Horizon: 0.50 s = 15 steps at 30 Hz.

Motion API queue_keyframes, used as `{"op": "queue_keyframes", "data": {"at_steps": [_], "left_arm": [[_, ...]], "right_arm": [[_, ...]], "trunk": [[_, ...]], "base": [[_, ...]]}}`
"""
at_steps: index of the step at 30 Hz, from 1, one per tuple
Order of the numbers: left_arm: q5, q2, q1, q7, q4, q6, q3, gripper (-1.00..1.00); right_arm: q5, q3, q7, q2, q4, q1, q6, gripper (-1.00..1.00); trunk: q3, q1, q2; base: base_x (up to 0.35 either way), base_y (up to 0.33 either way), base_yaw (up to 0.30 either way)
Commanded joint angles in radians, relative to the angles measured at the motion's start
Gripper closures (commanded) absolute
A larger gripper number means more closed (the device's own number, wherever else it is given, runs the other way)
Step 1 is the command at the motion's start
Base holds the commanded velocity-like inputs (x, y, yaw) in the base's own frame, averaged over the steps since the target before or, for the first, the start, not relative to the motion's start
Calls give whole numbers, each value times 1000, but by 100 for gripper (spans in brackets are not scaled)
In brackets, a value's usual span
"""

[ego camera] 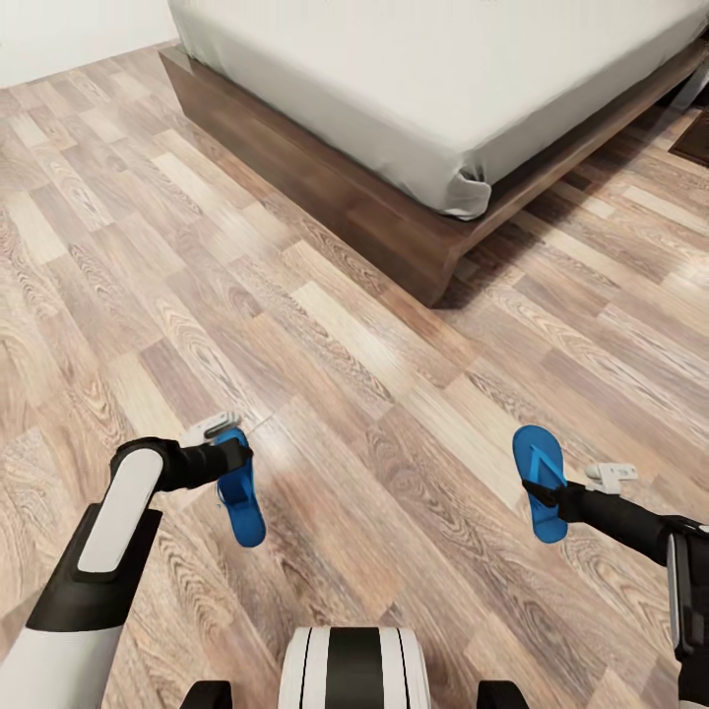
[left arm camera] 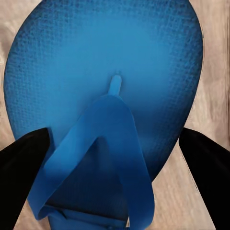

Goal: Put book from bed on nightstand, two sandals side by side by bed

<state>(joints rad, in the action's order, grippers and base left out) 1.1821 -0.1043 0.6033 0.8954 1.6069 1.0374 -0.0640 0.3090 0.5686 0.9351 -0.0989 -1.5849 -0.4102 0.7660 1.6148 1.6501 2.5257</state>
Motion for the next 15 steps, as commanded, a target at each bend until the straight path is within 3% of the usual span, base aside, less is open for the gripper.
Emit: {"op": "queue_keyframes", "data": {"at_steps": [1,9,15], "left_arm": [[5,6,8,28,1,3,-13,100],[-1,19,29,91,0,-2,-69,100],[-2,16,27,93,0,-5,-77,100]], "right_arm": [[8,1,5,1,-1,-1,5,100],[3,0,-46,2,0,-1,5,100],[3,-1,-52,1,0,-1,7,100]], "trunk": [[-1,0,0],[-14,0,0],[-24,0,0]], "base": [[0,0,0],[0,0,0],[0,0,0]]}}
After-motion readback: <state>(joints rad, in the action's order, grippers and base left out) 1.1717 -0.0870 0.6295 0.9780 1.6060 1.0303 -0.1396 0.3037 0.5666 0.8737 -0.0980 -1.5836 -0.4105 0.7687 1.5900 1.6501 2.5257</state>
